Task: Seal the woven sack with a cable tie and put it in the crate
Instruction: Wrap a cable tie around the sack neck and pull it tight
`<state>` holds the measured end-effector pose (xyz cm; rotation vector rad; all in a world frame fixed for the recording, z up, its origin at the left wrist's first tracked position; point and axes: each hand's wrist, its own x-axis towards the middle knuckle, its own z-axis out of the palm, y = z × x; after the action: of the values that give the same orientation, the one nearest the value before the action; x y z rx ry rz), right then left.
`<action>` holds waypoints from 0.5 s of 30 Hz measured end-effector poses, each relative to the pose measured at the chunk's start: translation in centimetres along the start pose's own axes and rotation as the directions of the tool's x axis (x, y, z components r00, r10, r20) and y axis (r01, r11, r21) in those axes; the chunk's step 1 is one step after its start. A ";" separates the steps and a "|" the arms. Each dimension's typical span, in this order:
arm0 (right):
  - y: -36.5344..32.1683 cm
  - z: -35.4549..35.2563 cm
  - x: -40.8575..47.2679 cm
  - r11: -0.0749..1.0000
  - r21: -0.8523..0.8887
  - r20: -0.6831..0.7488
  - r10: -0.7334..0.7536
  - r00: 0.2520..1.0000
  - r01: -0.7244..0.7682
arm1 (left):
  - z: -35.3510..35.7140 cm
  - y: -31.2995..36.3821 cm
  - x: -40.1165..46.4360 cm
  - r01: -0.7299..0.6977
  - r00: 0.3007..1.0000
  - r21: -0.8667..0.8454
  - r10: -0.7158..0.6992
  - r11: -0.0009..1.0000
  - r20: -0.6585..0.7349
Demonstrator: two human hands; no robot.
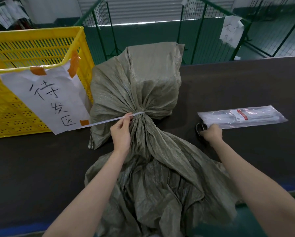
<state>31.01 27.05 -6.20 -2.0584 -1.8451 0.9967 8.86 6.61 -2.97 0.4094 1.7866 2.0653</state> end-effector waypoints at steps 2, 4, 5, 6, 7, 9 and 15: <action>-1.1 -0.1 -0.6 0.975 0.215 0.078 0.033 0.996 -0.049 | 0.0 0.1 0.0 -0.004 1.000 0.009 0.004 1.000 0.006; -2.3 0.1 -1.2 0.801 0.565 0.245 0.069 0.967 -0.200 | -0.1 0.3 0.0 -0.008 1.000 0.014 0.008 1.000 0.015; -2.9 0.1 -1.7 0.642 0.708 0.331 0.066 0.941 -0.294 | -0.2 0.5 0.0 -0.008 1.000 0.008 0.008 1.000 0.022; -3.5 0.3 -2.2 0.484 0.791 0.400 0.051 0.915 -0.373 | -0.2 0.6 -0.1 -0.009 1.000 0.004 0.009 1.000 0.029; -4.0 0.5 -2.8 0.362 0.830 0.442 0.034 0.896 -0.423 | -0.3 0.6 -0.1 -0.013 0.999 0.007 0.013 1.000 0.035; -5.1 0.8 -3.8 0.235 0.858 0.470 -0.005 0.883 -0.456 | -0.4 0.8 -0.1 -0.023 0.999 0.019 0.022 1.000 0.040; -8.0 0.5 -7.4 0.125 0.941 0.333 -0.162 0.929 -0.315 | -0.2 1.3 0.3 -0.072 0.997 0.092 0.067 0.993 0.049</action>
<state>24.38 21.60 0.46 -1.0420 -0.5405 1.9931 8.34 6.40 -1.70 0.5485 1.8723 2.0060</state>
